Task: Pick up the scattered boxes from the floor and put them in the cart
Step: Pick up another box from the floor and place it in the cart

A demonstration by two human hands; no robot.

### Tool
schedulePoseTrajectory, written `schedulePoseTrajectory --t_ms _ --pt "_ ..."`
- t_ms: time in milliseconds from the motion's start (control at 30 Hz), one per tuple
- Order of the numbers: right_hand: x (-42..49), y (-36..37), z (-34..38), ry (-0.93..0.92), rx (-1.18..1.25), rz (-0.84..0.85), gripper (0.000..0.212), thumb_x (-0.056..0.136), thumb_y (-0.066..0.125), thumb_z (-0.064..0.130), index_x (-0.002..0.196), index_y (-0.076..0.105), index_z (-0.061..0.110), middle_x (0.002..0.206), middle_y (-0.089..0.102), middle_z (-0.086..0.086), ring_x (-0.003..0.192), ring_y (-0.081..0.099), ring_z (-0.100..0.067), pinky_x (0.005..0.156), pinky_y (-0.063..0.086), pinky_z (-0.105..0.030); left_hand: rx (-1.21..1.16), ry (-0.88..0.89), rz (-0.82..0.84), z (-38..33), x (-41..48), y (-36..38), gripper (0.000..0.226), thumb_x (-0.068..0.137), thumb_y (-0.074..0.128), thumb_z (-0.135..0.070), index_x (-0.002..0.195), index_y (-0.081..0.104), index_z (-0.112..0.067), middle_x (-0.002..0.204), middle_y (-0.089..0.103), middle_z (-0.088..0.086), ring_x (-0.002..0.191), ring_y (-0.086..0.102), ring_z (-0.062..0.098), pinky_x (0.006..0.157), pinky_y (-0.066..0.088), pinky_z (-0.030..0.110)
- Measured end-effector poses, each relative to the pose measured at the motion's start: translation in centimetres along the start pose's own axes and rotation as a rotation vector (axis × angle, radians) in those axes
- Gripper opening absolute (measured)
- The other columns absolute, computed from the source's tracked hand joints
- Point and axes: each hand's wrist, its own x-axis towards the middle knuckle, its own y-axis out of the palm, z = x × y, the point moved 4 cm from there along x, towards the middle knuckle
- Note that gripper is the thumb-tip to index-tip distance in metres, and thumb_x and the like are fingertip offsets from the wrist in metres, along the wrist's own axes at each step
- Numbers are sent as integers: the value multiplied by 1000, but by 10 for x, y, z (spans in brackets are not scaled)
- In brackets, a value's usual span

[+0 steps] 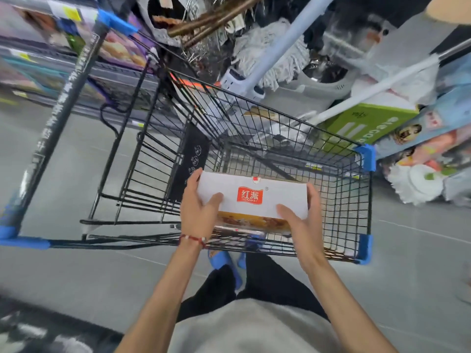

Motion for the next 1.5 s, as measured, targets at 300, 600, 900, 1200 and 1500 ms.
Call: schedulePoseTrajectory --t_ms 300,600,900,1200,1500 --pt "66 25 -3 107 -35 136 86 91 74 5 157 25 31 124 58 28 106 59 17 87 53 -12 106 -122 -1 14 70 15 74 85 67 -6 145 39 -37 136 58 0 119 59 22 99 55 42" --pt "109 63 -40 258 -125 125 86 95 68 2 160 18 29 136 55 13 106 62 11 96 50 -22 272 -235 74 59 132 21 67 83 65 -11 132 40 -48 122 63 -4 113 62 25 98 54 51" --pt "143 84 -95 383 -262 95 90 94 67 -4 161 13 22 134 53 6 117 58 -12 104 47 -29 406 -392 241 115 172 43 83 89 61 -2 150 22 -43 113 66 2 107 64 25 103 51 47" --pt "154 91 -156 462 -330 117 86 92 63 -6 159 15 21 116 62 4 104 66 -9 81 56 -20 520 -516 327 153 185 56 89 86 47 10 157 15 -33 129 58 5 122 56 29 108 47 46" --pt "157 90 -176 489 -439 153 102 89 70 9 165 3 17 160 37 -8 148 38 -26 124 33 -48 602 -485 413 150 192 69 91 85 49 10 159 8 -21 148 44 12 133 47 33 110 45 42"
